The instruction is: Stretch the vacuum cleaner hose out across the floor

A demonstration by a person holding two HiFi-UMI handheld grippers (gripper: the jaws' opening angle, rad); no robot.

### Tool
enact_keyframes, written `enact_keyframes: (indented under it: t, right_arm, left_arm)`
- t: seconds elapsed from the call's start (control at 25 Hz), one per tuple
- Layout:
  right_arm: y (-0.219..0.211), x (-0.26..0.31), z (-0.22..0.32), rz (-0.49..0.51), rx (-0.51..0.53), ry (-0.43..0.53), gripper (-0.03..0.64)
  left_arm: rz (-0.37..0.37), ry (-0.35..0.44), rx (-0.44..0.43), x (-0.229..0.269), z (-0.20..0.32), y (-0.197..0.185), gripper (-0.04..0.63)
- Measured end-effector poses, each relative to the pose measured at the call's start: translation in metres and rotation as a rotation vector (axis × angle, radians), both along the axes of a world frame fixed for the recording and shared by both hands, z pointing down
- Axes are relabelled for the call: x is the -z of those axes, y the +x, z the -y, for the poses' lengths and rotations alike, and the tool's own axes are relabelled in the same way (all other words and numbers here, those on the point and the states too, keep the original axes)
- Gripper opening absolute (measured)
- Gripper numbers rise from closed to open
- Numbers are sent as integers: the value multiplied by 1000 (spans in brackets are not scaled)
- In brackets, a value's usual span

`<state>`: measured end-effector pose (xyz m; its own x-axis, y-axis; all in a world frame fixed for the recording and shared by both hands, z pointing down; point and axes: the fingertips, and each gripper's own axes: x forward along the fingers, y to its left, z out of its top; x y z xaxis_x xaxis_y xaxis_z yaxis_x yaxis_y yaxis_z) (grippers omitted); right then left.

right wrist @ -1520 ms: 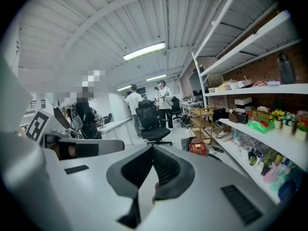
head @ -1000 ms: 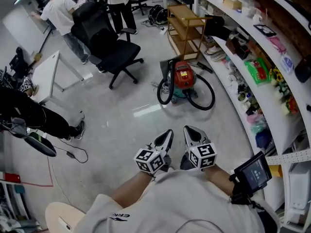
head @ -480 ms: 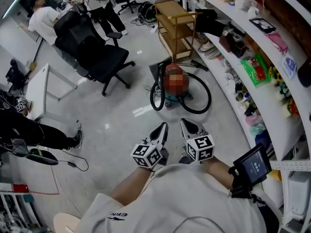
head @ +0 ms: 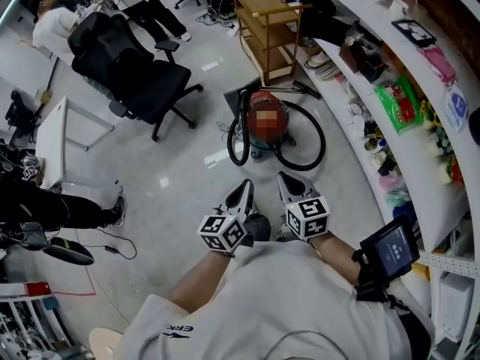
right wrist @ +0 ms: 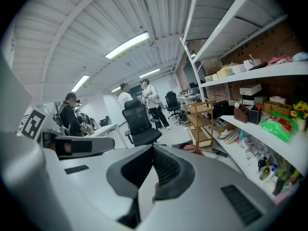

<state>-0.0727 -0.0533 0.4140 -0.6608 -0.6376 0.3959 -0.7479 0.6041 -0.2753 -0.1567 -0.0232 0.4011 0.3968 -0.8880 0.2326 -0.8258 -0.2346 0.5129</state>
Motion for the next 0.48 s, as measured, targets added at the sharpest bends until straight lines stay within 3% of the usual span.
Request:
enact_keyframes:
  t: [0.48]
  right_arm:
    - [-44, -7, 114, -59, -66, -3, -6]
  left_arm:
    - [-51, -15, -69, -15, 124, -50, 2]
